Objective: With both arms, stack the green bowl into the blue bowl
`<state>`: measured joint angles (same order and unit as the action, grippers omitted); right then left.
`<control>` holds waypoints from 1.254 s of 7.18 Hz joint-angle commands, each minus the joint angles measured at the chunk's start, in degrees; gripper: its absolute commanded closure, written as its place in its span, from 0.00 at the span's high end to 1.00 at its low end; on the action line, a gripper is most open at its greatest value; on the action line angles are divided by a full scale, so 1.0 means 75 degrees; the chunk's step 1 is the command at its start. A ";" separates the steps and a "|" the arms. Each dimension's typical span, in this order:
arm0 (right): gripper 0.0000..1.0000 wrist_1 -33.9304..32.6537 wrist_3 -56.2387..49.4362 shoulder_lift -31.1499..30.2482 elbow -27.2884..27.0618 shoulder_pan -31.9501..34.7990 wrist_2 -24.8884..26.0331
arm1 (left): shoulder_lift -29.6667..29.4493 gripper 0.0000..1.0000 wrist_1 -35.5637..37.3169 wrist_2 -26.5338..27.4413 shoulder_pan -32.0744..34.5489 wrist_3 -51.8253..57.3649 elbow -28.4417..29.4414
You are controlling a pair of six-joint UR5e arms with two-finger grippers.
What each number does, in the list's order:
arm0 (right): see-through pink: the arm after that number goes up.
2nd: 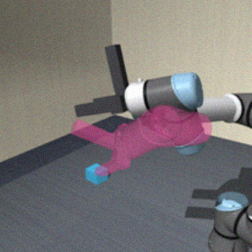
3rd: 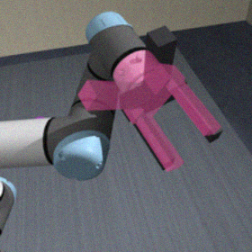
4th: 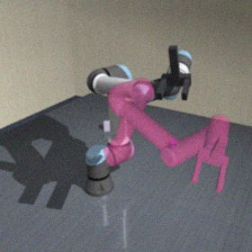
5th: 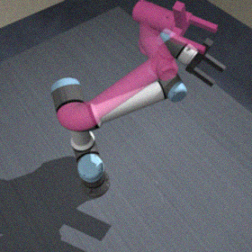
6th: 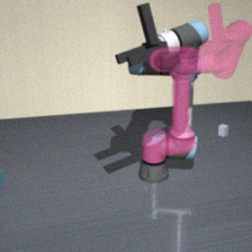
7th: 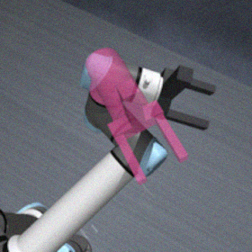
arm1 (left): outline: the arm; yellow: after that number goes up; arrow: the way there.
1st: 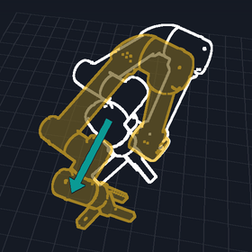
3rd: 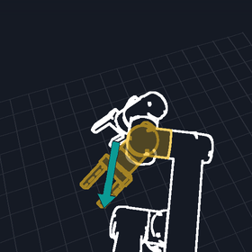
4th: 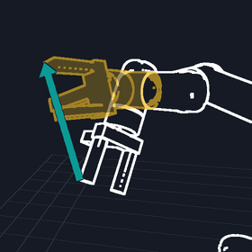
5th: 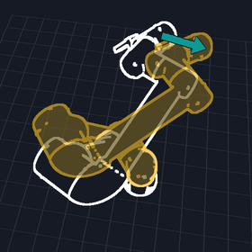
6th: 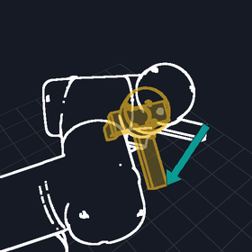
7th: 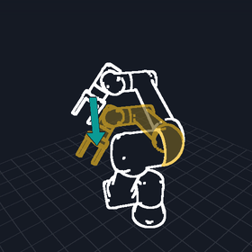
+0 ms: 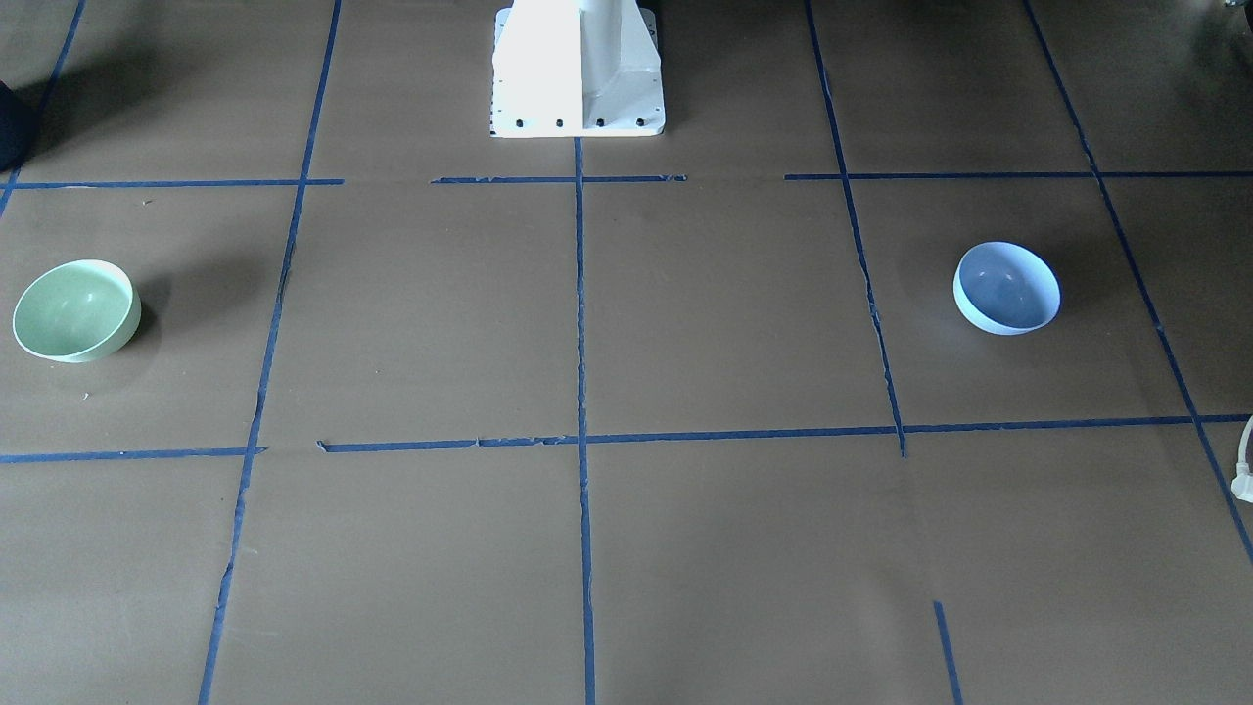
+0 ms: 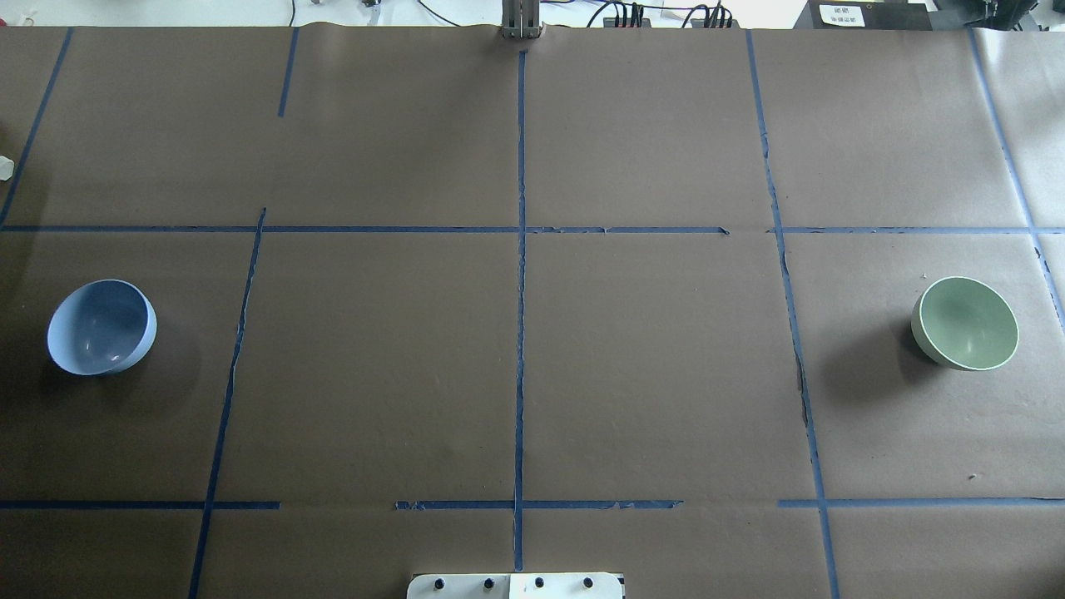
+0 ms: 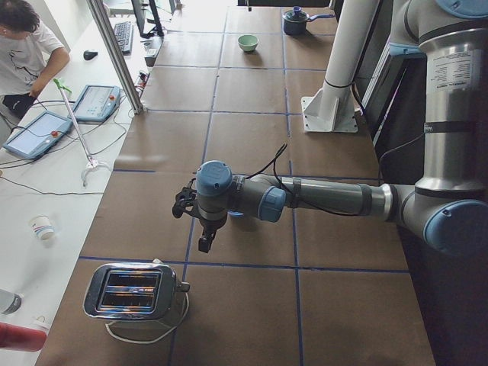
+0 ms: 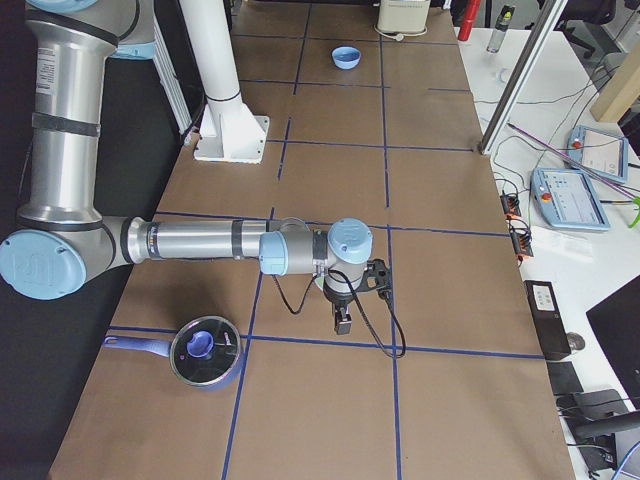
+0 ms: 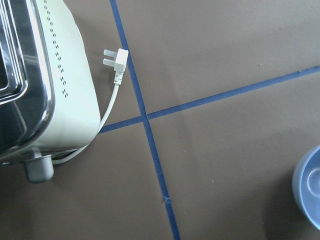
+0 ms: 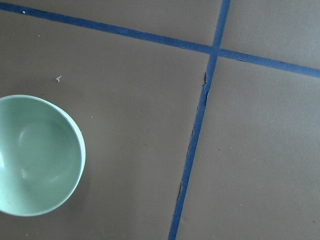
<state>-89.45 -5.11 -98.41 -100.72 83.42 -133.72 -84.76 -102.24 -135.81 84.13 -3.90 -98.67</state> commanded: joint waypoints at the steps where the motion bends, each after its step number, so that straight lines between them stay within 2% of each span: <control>1: 1.00 0.0008 0.0036 0.0009 0.0000 -0.0071 -0.0018 | 0.0226 1.00 -0.1255 0.0026 -0.1320 -0.2769 0.0020; 2: 1.00 0.0020 0.0303 0.0043 -0.0012 -0.0118 -0.0018 | 0.0390 1.00 -0.2191 0.0061 -0.1861 -0.3967 0.0043; 3: 1.00 0.0020 0.0329 0.0067 0.0000 -0.0165 -0.0018 | 0.0392 1.00 -0.2618 0.0120 -0.2295 -0.4826 0.0043; 4: 1.00 0.0020 0.0330 0.0067 0.0000 -0.0165 -0.0018 | 0.0392 1.00 -0.2843 0.0700 -0.2857 -0.5369 0.0055; 5: 1.00 0.0020 0.0330 0.0067 0.0011 -0.0165 -0.0006 | 0.0380 1.00 -0.2926 0.1124 -0.3303 -0.5699 0.0101; 9: 1.00 0.0008 0.0330 0.0067 0.0012 -0.0177 -0.0018 | 0.0252 1.00 -0.3466 0.1351 -0.3752 -0.5737 0.0792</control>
<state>-89.38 -2.64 -97.91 -100.64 82.12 -133.79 -82.33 -127.17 -125.94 56.75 -46.83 -94.43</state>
